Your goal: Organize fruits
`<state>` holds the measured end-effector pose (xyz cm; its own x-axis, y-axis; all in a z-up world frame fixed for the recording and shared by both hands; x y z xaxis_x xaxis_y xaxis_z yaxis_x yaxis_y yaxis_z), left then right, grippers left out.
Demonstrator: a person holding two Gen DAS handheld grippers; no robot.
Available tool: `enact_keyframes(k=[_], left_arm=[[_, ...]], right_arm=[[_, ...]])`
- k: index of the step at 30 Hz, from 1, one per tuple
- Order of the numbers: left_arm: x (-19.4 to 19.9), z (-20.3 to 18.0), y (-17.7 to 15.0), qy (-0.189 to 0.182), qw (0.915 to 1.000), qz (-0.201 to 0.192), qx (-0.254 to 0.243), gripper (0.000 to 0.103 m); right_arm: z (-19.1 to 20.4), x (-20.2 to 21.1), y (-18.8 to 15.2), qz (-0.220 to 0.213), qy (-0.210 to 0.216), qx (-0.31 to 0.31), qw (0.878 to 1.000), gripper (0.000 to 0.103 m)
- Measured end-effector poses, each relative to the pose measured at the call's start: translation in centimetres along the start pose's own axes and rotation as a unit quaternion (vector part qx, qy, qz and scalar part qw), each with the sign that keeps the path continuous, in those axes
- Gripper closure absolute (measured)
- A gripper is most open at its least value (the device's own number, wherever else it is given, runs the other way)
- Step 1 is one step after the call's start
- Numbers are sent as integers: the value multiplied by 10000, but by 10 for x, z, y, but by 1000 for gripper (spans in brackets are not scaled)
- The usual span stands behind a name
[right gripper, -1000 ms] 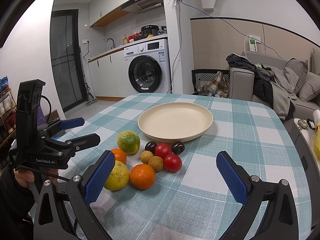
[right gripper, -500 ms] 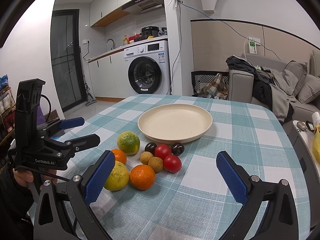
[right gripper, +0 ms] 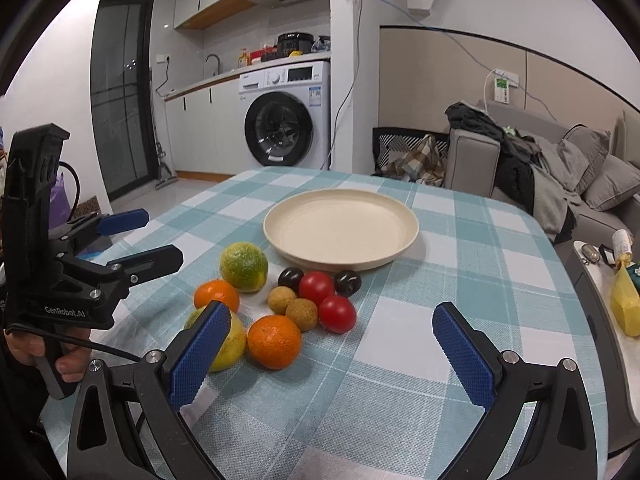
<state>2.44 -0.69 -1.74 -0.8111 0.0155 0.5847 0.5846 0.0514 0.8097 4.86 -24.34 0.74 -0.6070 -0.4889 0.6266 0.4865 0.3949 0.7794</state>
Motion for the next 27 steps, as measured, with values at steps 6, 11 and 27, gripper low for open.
enact_keyframes(k=[6, 11, 27], left_arm=[[4, -6, -2, -135, 9998, -48, -172, 1], [2, -21, -5, -303, 9987, 91, -411, 1], [-6, -47, -20, -1018, 9891, 651, -847, 3]], right_arm=[[1, -13, -3, 362, 23, 51, 9993, 0], [0, -24, -7, 720, 74, 46, 9974, 2], [2, -44, -18, 1446, 473, -20, 9884, 20]])
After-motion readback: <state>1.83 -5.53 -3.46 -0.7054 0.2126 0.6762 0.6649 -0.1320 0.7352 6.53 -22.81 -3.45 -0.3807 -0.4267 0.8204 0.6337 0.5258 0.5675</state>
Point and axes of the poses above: each gripper's, at about its wrist camera, not at the fingertips, and x roughly against the way its jaws point, z to its left, y to its top, the point moved 3 cm from there along -x, roughly the way its jaws point, and after that the axes turned 5 degrees about z, right-handed, at the moved point
